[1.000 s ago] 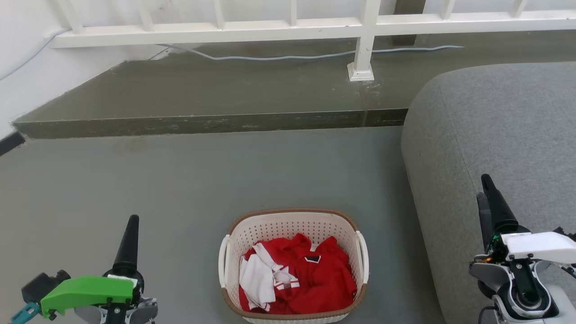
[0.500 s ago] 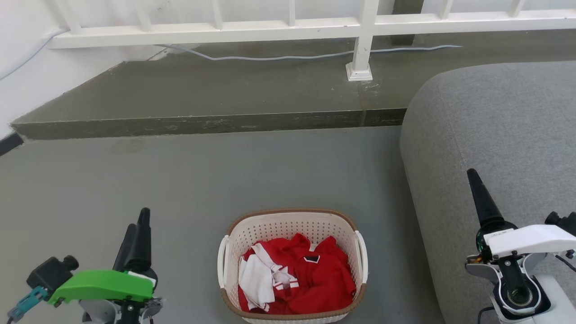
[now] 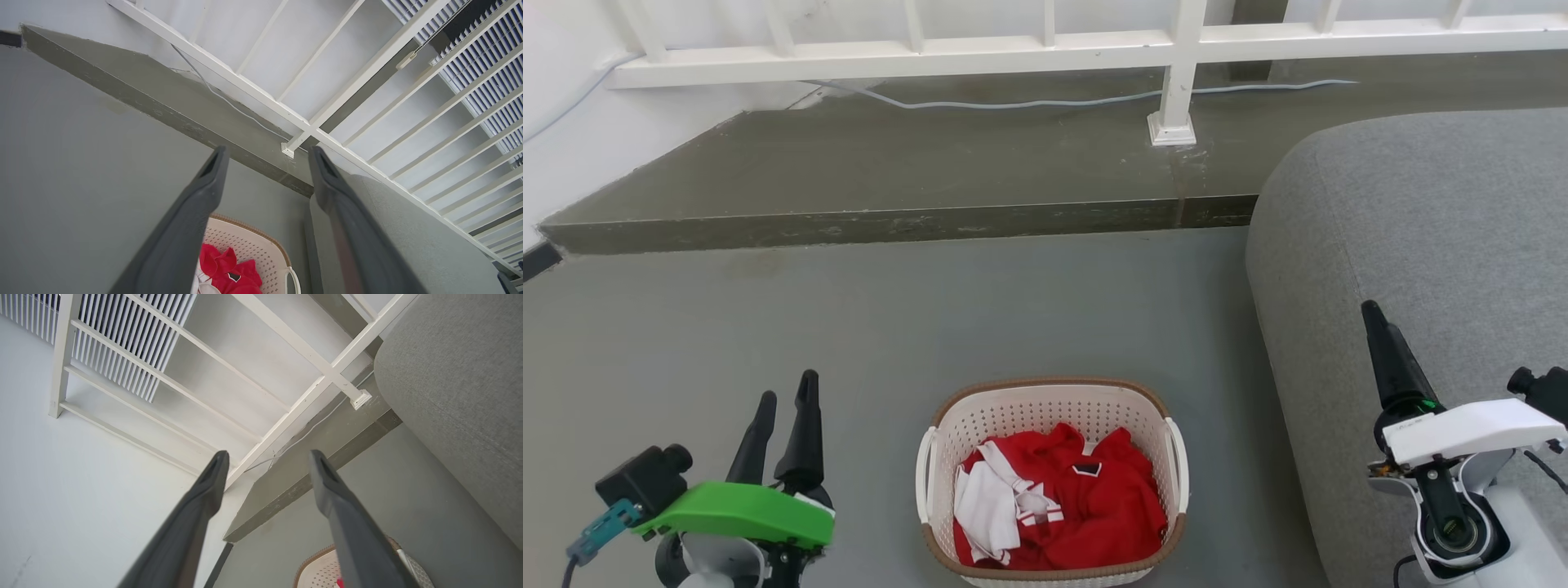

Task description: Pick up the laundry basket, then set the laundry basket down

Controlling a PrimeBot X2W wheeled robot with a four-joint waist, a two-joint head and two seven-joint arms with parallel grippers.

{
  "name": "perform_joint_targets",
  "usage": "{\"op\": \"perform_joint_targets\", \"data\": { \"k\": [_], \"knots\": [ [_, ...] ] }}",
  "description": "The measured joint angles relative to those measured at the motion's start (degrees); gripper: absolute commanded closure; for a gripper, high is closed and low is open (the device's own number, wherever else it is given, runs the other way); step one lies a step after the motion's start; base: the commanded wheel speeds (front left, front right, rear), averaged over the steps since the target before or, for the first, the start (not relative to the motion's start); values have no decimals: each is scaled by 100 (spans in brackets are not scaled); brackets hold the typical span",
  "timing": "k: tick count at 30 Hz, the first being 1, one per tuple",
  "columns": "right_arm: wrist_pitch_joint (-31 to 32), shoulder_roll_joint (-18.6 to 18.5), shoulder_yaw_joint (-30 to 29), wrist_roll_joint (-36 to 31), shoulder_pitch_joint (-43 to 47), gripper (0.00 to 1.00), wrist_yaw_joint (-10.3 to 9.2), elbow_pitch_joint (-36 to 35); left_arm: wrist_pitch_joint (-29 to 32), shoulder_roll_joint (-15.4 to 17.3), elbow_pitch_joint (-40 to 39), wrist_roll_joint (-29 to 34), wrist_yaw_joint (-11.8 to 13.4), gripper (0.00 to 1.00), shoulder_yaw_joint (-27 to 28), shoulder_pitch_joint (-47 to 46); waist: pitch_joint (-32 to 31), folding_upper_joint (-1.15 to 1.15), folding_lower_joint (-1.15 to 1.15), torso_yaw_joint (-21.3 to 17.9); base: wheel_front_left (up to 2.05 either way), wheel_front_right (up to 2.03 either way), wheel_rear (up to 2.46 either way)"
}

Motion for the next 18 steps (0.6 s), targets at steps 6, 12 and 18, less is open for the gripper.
{"op": "perform_joint_targets", "data": {
  "k": [6, 12, 18],
  "knots": [
    [-74, -1, 54, -537, -12, 0, 0, 37, -96, -10, -42, 556, 66, 0, -99, -10, 1, 0, 0, -6, 0, 0, 0],
    [-180, -4, 136, -1080, -53, 0, 1, 63, -157, -18, -86, 1098, 115, 0, -157, -12, 0, 0, 0, -12, 0, 0, 0],
    [-270, -9, 137, -1599, -71, 0, 0, 98, -286, -33, -157, 1544, 124, 0, -187, -12, -5, 0, 0, -21, 0, 0, 0]
  ]
}}
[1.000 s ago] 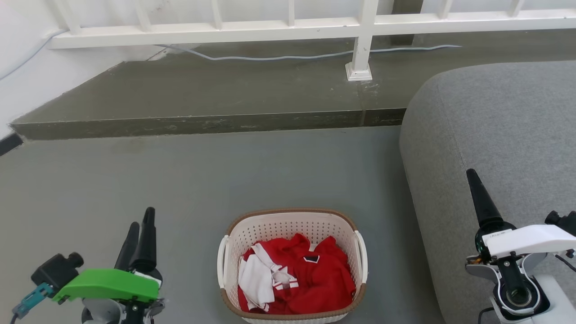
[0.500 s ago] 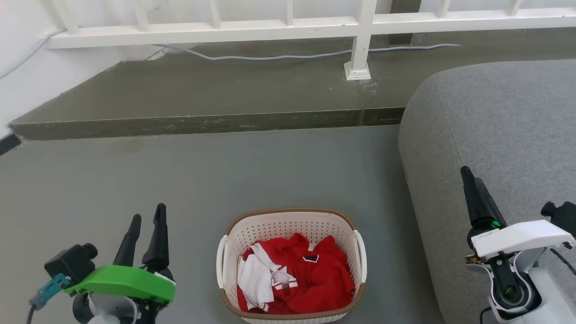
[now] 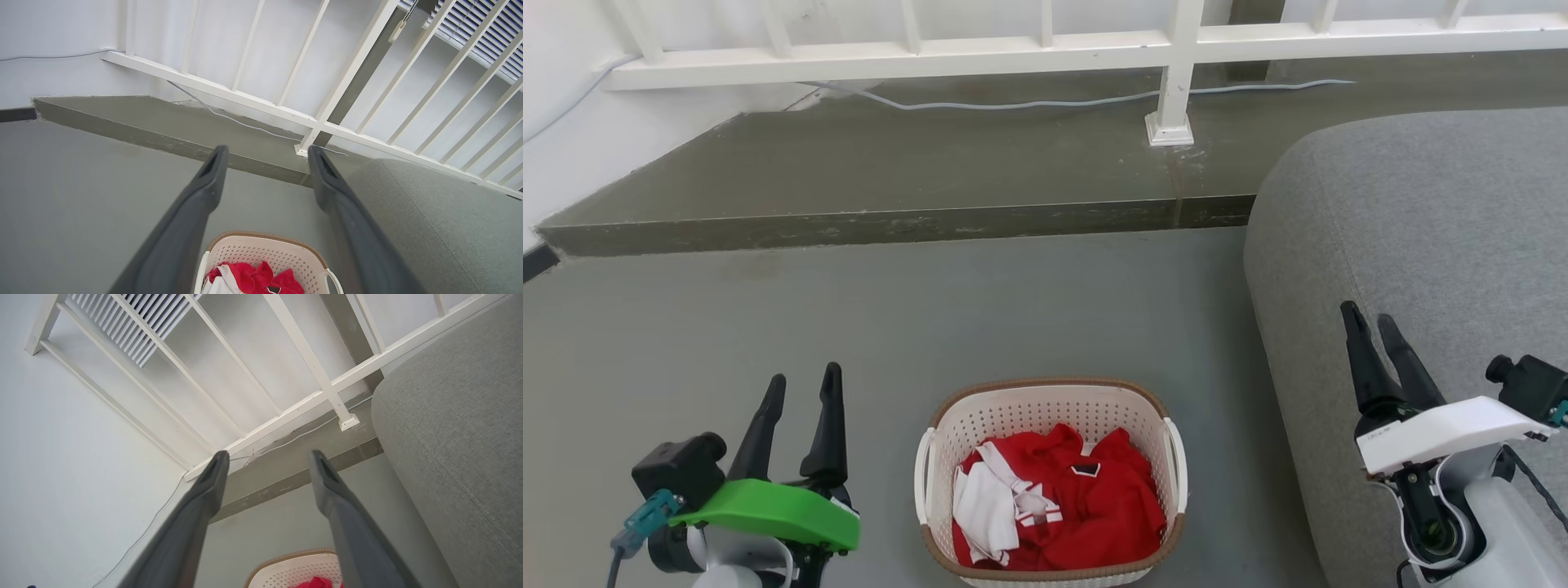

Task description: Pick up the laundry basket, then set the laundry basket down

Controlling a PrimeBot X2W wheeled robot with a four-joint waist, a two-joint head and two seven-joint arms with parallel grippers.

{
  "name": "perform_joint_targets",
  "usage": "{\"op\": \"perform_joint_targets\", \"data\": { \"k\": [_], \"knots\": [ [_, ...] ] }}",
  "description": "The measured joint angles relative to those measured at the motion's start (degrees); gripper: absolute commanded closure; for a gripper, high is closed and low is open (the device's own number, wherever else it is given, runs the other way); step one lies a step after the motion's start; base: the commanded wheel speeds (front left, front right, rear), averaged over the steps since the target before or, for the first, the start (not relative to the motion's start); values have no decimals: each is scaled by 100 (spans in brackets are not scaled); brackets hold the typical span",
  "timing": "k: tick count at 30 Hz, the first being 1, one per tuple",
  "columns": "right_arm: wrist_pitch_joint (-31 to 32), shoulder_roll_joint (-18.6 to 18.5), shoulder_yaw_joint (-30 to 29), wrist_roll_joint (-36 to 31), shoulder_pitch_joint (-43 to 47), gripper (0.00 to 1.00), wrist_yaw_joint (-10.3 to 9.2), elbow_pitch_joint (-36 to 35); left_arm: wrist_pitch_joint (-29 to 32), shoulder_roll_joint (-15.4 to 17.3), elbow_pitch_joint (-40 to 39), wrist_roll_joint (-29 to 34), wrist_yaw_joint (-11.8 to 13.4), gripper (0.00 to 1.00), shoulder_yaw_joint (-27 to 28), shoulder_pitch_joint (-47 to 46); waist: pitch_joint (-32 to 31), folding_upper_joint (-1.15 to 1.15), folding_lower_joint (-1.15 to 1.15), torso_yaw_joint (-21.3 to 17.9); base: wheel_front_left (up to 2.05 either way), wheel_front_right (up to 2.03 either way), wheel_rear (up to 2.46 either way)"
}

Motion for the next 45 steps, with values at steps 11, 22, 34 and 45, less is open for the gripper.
{"op": "perform_joint_targets", "data": {
  "k": [11, 22, 34, 45],
  "knots": [
    [-160, 13, 2, -887, -36, 0, -3, 97, -172, -13, -102, 779, 44, 0, -83, -1, -5, 0, 0, -15, 0, 0, 0],
    [-366, 118, 32, -1773, -38, 0, -3, 191, -375, -24, -215, 1640, 46, 0, -179, -2, -4, 0, 0, -21, 0, 0, 0],
    [-366, 208, -98, -1954, -44, 0, -1, 275, -390, -26, -241, 1668, 53, 0, -224, -3, 10, 0, 0, -28, 0, 0, 0],
    [-367, 303, -189, -2002, -46, 0, 1, 337, -390, -26, -260, 1619, 102, 0, -252, -13, 32, 0, 0, -38, 0, 0, 0]
  ]
}}
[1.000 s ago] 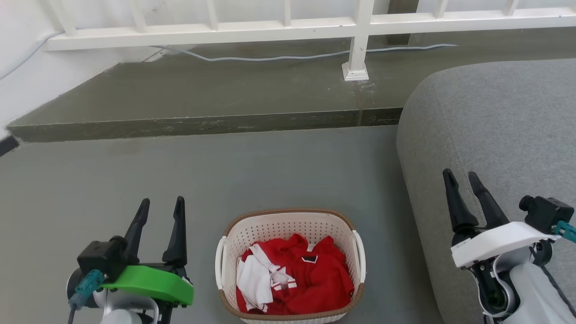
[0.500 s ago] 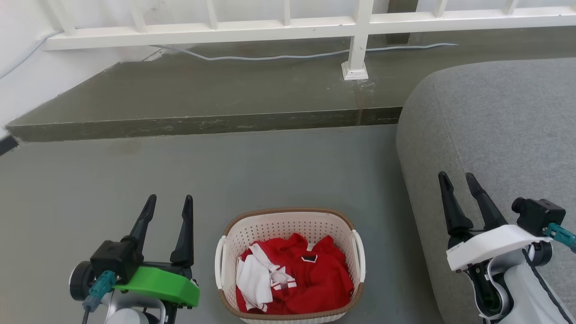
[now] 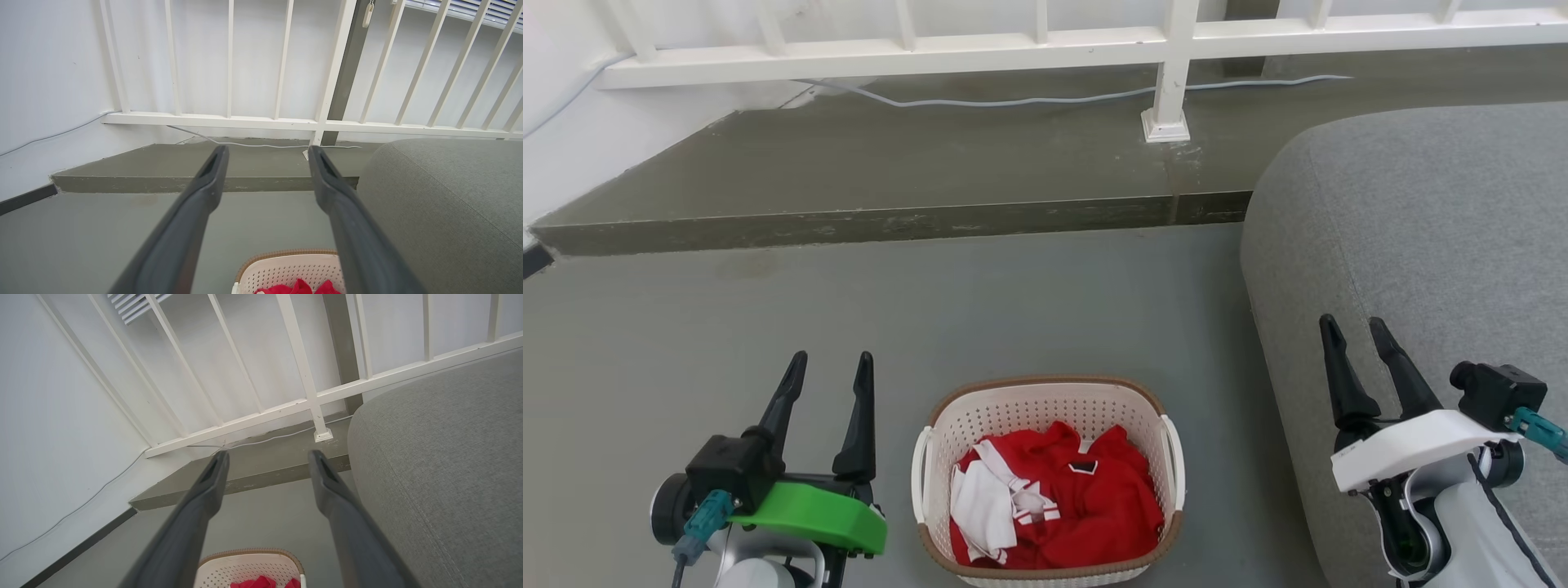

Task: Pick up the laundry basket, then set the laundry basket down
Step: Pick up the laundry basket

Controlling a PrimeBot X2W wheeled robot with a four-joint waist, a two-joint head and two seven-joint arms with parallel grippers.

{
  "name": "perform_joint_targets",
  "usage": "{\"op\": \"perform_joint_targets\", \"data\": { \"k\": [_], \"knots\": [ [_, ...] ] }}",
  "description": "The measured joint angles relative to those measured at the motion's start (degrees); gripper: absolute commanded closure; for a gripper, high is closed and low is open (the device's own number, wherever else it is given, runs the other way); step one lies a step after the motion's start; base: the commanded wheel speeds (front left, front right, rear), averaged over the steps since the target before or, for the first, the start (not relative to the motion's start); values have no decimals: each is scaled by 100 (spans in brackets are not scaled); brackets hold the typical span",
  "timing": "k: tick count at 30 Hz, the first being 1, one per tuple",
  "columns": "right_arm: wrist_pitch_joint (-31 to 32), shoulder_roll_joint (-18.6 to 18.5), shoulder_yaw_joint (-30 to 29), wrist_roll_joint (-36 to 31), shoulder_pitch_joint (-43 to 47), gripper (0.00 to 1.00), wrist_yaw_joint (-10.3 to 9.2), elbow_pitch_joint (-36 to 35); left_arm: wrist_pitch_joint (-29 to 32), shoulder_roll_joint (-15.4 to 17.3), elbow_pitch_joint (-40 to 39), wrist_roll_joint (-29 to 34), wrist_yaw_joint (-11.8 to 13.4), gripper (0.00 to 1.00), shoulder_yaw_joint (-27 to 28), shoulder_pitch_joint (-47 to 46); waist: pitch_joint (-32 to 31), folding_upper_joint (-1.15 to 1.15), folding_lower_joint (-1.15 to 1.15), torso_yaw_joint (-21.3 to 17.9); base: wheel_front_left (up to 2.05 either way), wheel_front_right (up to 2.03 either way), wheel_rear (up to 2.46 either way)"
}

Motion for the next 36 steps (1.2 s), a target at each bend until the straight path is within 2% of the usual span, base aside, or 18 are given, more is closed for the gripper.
{"op": "perform_joint_targets", "data": {
  "k": [18, 36],
  "knots": [
    [0, 27, -85, -49, -140, 0, 11, 104, 0, -1, -113, -198, 129, 0, -110, -165, 423, 0, 0, -77, 0, 0, 0],
    [-14, -143, 12, -49, -740, 0, 52, 450, 0, -7, 41, -250, 207, 0, -544, -820, 1438, 0, 0, 12, 0, 0, 0]
  ]
}}
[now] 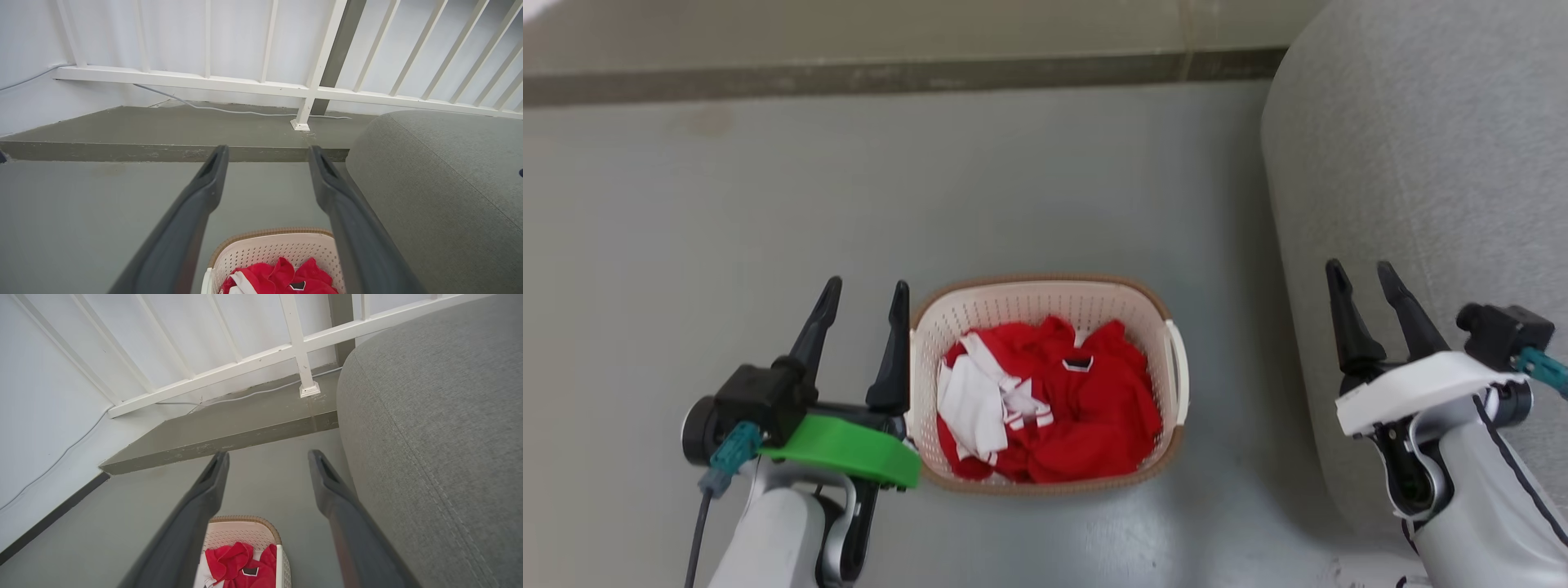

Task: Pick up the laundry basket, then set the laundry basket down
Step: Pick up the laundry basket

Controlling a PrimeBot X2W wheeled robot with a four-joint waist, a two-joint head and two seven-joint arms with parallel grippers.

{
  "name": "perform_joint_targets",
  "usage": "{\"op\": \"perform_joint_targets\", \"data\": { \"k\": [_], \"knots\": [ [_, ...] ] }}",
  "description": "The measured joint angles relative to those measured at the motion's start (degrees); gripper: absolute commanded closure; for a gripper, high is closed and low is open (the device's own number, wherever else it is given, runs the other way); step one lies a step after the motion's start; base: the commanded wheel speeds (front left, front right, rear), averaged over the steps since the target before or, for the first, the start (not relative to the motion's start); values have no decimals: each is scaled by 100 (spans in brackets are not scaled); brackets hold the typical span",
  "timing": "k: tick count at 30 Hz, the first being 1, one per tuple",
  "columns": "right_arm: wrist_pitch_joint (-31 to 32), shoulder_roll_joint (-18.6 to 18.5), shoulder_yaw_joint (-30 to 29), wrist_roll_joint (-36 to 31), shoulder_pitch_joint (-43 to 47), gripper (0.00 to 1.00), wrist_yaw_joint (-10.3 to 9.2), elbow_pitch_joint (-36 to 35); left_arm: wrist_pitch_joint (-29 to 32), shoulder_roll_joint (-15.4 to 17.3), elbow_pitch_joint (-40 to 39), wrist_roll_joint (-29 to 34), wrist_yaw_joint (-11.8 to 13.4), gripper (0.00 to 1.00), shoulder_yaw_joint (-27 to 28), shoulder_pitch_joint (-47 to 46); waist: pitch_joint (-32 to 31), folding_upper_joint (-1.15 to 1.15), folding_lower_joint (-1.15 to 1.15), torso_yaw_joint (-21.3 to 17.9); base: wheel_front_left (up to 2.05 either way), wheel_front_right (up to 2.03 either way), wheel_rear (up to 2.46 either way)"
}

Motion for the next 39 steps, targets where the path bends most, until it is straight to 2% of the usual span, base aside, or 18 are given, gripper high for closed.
{"op": "perform_joint_targets", "data": {
  "k": [15, 39],
  "knots": [
    [97, -186, 379, -42, -842, 0, 0, 721, -2, -22, 842, -374, 93, 0, -289, -964, 1113, 0, 0, 194, 0, 0, 0],
    [786, -294, 1155, 275, -2163, 0, 0, 1839, 27, -92, 3229, -1456, 86, 0, -1011, -2793, 2907, 0, 0, 542, 0, 0, 0]
  ]
}}
